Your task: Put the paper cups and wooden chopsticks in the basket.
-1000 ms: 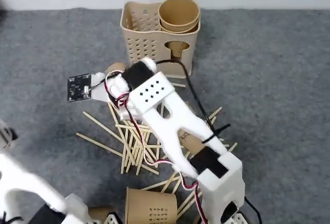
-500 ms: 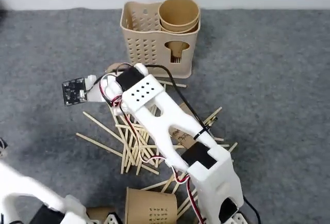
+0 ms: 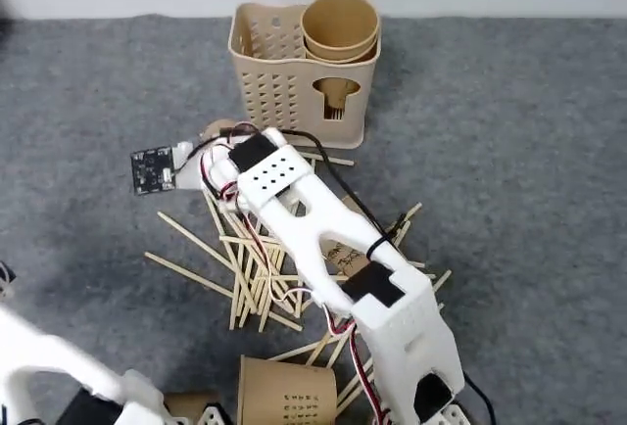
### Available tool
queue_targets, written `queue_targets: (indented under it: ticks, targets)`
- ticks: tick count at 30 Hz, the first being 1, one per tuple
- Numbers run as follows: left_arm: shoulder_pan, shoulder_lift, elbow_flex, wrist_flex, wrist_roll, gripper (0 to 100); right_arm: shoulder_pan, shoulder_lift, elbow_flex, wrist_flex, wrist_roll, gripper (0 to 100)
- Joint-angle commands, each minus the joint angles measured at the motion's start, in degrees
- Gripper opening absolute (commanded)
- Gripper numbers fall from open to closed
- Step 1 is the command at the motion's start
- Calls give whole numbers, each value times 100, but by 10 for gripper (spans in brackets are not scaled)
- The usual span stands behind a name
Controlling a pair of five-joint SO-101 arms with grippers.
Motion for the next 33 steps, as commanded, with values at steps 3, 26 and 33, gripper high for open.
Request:
queue_targets:
  ticks: [3,26,33]
  targets:
    - [-44,-273,-40,-70,62,239,127,-75,-44,-347,35,329]
    - [-44,-273,-40,-70,62,238,-611,-1042,-62,127,-2514,7]
    - [-44,-273,-31,-62,62,237,-892,-1982,-70,207,-2620,7]
